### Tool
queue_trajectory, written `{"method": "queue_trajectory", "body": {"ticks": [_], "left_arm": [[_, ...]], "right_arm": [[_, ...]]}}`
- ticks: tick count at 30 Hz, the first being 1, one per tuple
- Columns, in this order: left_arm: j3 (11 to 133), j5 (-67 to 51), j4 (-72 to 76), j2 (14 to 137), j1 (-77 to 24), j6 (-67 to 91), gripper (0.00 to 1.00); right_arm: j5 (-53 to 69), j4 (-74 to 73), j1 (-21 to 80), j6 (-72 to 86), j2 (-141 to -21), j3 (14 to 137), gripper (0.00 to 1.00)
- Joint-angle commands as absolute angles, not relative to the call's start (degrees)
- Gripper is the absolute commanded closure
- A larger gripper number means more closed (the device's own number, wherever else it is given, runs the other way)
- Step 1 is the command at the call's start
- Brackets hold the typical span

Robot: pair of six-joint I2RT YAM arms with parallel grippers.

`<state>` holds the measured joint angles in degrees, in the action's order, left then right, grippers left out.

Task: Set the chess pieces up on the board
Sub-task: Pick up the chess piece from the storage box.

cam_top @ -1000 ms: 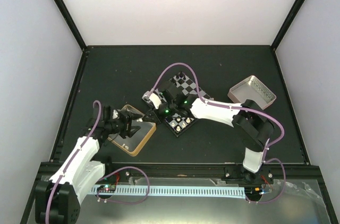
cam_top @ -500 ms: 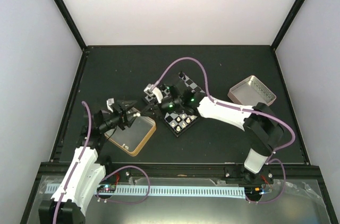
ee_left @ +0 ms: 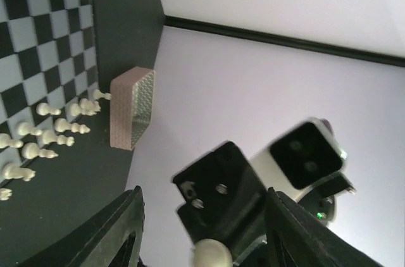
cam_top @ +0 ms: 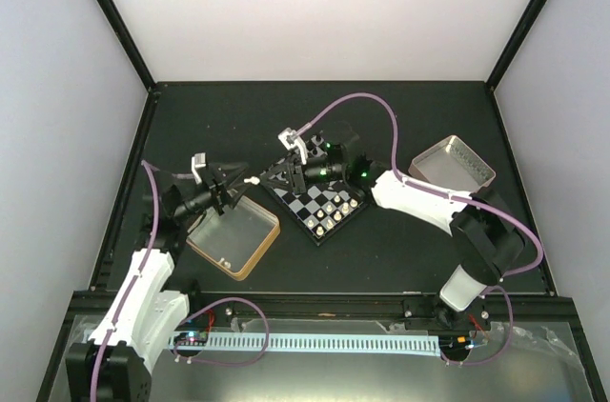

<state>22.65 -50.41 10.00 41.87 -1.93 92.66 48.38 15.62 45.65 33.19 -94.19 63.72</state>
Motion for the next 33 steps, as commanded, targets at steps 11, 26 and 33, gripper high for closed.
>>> {"method": "queue_trajectory", "body": {"ticks": [11,26,33], "left_arm": [[27.66,-56.01,10.53,43.5,-1.75,89.15,0.62],[29.44,-57.83,8.61,45.43,-1.93,86.31,0.81],[29.19,-57.83,8.72,45.44,-1.88,86.31,0.87]], "right_arm": [[50.97,24.51,43.53,39.12,-93.6,61.24,0.99],[52.93,26.28,43.35,40.89,-94.93,61.57,0.99],[53.06,25.76,43.37,40.96,-95.44,62.18,0.99]]}}
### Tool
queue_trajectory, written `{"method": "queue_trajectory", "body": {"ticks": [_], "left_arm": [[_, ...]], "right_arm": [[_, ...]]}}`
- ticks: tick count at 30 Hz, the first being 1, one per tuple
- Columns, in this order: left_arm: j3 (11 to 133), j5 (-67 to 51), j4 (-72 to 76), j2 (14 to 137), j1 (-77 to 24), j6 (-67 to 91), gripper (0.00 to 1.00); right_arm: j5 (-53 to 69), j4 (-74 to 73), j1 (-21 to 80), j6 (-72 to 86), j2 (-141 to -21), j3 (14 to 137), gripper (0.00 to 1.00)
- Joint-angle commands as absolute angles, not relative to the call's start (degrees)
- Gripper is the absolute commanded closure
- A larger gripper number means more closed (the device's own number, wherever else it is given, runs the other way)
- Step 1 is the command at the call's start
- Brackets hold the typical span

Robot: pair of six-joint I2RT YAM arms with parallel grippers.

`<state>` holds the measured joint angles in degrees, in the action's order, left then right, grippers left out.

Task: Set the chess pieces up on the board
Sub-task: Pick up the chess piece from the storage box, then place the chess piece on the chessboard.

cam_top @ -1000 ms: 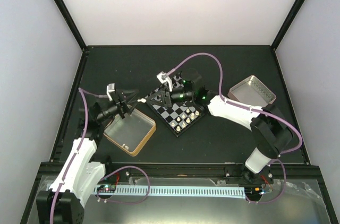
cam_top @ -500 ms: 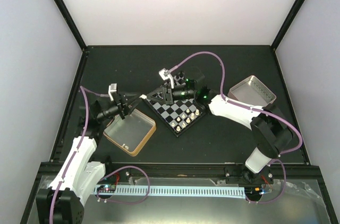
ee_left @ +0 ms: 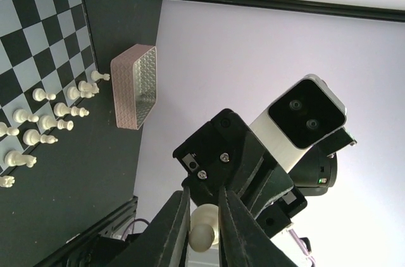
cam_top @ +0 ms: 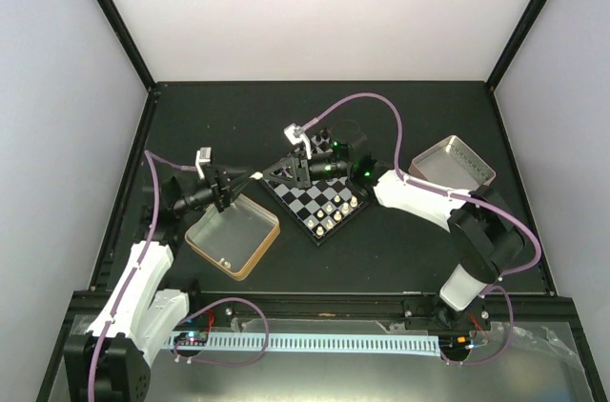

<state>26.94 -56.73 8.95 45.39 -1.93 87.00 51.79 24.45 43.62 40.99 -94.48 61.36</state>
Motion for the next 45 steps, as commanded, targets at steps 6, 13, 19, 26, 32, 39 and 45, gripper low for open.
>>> {"method": "queue_trajectory", "body": {"ticks": [6,13,19,26,32,39,45], "left_arm": [[28.99,-57.38,7.97,45.27,-1.89,86.12,0.97],[31.93,-54.0,-3.94,45.21,-1.91,74.84,0.98],[43.22,-40.51,-31.52,49.0,-2.41,48.61,0.98],[49.03,-31.5,-34.49,56.17,-10.59,39.88,0.98],[56.56,-24.83,-33.22,64.59,-19.45,34.49,0.98],[63.01,-19.87,-33.45,71.71,-24.28,28.68,0.98],[64.91,-19.39,-33.4,75.44,-24.69,26.45,0.98]], "right_arm": [[51.91,24.81,43.36,40.55,-95.3,62.09,0.99],[44.07,16.52,40.18,38.01,-92.31,60.33,0.98],[22.08,-16.47,34.17,28.05,-87.94,64.21,0.99],[2.7,-48.29,29.64,20.36,-92.84,75.56,0.99],[-0.17,-57.55,29.51,16.91,-101.55,85.13,0.99],[0.18,-62.26,31.53,14.17,-110.57,91.6,0.99],[1.37,-63.21,33.17,13.6,-113.8,92.19,0.98]]}}
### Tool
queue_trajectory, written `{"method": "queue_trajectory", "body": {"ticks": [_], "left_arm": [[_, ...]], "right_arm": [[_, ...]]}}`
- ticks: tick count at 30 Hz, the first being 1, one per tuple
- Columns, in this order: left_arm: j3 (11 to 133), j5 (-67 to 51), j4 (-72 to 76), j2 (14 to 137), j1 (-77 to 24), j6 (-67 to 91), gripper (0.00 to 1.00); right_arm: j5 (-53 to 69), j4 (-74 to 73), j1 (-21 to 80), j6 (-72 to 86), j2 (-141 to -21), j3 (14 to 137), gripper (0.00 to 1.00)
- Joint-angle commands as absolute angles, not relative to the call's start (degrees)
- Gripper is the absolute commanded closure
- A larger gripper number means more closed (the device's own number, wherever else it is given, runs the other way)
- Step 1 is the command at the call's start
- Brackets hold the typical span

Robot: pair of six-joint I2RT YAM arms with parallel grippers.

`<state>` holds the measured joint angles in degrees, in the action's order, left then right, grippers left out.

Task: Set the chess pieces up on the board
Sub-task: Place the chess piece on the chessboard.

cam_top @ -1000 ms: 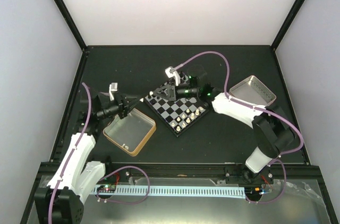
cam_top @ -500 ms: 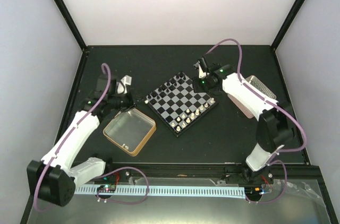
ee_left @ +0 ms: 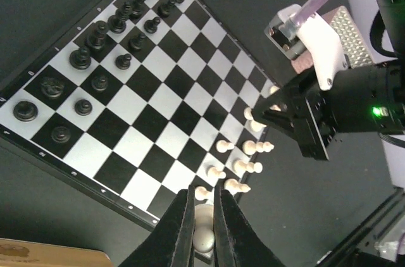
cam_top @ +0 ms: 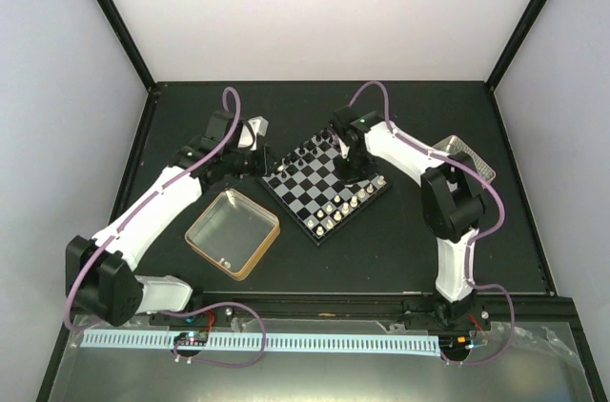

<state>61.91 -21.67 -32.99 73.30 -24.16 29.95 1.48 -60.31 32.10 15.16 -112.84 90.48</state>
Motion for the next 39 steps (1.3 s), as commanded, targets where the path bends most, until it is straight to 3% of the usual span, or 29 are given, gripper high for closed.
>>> {"method": "queue_trajectory", "body": {"ticks": [1,17,23,29,32,39], "left_arm": [[65.09,-19.39,-33.32,75.78,-24.76,26.26,0.99],[64.95,-18.38,-33.56,76.88,-25.83,26.0,0.98],[65.17,-18.28,-33.42,76.95,-26.01,26.16,0.98],[67.18,-17.81,-33.65,78.27,-26.9,25.59,0.98],[68.69,-17.18,-33.25,79.55,-28.09,25.01,0.98],[75.42,-13.57,-31.04,87.47,-35.06,21.32,0.98]], "right_arm": [[1.78,-63.42,33.4,13.26,-114.28,92.19,0.98],[3.02,-62.12,35.33,12.08,-118.76,92.28,0.93],[2.94,-62.68,35.42,12.44,-118.01,92.53,0.8],[2.27,-63.09,34.44,16.32,-114.26,96.05,0.66],[1.45,-62.05,32.61,19.07,-111.05,95.57,0.64],[-0.15,-51.9,23.71,27.43,-96.88,82.65,0.61]]}}
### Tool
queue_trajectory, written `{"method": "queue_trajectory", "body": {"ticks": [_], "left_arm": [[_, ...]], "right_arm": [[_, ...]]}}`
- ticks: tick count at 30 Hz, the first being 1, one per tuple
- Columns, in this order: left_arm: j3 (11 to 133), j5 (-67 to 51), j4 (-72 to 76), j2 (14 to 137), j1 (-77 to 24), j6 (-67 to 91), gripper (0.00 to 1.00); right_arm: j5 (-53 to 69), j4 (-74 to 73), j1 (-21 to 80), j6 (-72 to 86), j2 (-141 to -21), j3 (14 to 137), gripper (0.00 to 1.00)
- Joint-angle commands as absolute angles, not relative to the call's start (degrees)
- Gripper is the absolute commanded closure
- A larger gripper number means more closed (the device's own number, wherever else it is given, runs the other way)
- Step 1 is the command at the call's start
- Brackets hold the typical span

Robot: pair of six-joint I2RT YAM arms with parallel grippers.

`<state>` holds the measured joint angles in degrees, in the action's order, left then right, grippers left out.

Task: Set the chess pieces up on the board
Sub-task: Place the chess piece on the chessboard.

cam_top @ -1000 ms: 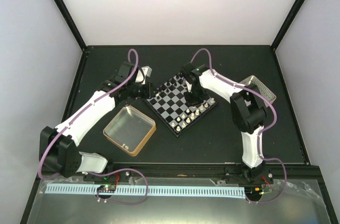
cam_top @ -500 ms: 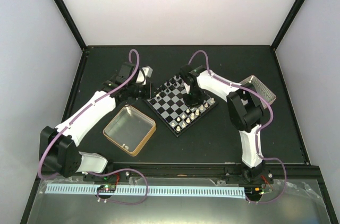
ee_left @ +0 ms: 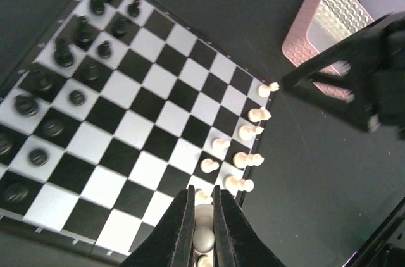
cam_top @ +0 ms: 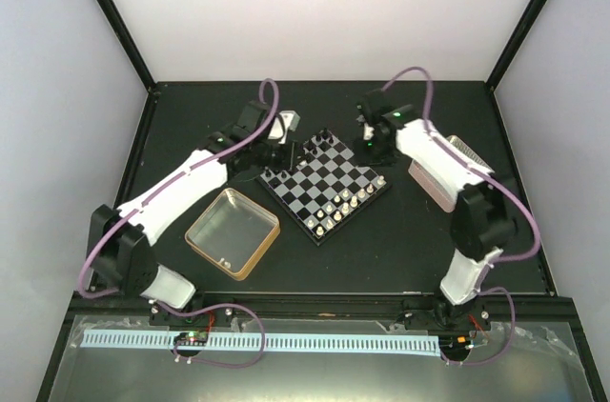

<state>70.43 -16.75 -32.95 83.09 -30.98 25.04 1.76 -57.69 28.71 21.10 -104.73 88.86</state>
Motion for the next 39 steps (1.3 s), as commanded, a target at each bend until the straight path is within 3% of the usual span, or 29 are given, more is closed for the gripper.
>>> {"method": "queue_trajectory", "body": {"ticks": [1,7,14,39], "left_arm": [[76.87,-12.41,-30.98,89.19,-36.46,20.34,0.98],[88.21,-3.99,-32.28,102.26,-45.68,14.92,0.98],[100.85,2.36,-37.66,115.82,-49.05,13.51,0.98],[98.38,2.05,-32.9,126.02,-50.21,13.8,0.97]], "right_arm": [[-0.24,-50.5,21.88,28.25,-93.95,80.33,0.6],[-1.39,-47.7,16.74,29.94,-83.87,70.59,0.59],[-0.53,-47.85,14.78,28.84,-77.54,64.4,0.58],[-0.29,-46.76,13.73,30.07,-74.21,60.32,0.57]]}}
